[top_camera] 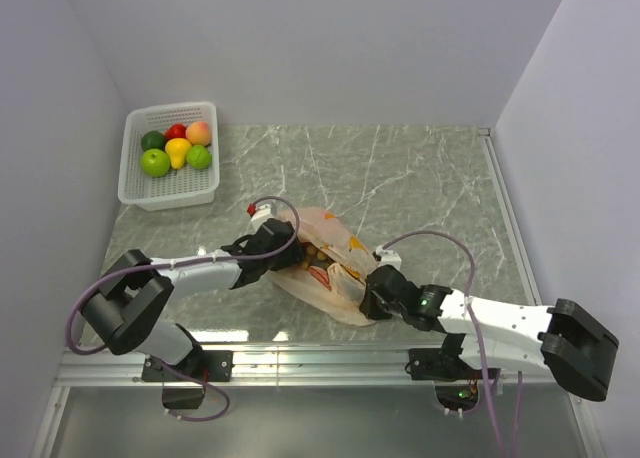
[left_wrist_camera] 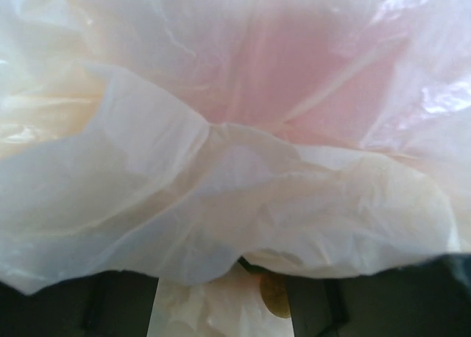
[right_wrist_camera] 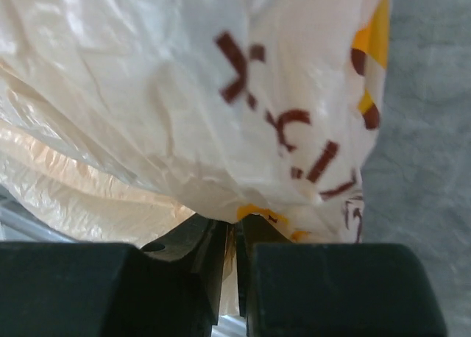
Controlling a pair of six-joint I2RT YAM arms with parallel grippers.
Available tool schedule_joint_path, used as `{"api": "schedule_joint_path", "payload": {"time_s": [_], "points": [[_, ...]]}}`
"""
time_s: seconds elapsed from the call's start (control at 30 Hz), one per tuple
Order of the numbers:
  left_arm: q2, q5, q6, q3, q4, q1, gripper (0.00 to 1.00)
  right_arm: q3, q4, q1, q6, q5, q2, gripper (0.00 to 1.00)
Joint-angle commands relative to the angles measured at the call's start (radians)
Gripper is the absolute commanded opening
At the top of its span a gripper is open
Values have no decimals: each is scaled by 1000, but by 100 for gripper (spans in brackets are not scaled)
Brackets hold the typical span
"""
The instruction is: Untie the knot of the plastic bag and take out the fruit
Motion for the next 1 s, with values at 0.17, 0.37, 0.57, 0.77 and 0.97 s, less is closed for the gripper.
{"api": "schedule_joint_path", "payload": {"time_s": [0.17,0.37,0.57,0.77,0.97], "points": [[-179,206,24,-101,176,57,70,2,355,-60,-100,-9,113,18],[-350,177,78,-147,96,79,81,43,426,-146,-228,-72,123,21],[-460,124,130,-90,-25,79,91,190,291,-140,-360,-84,127,58],[-565,99,138,-60,-140,79,98,328,65,-119,-448,-35,53,79],[-591,72,155,3,-247,79,99,426,-40,-117,-465,-15,-2,79]]}}
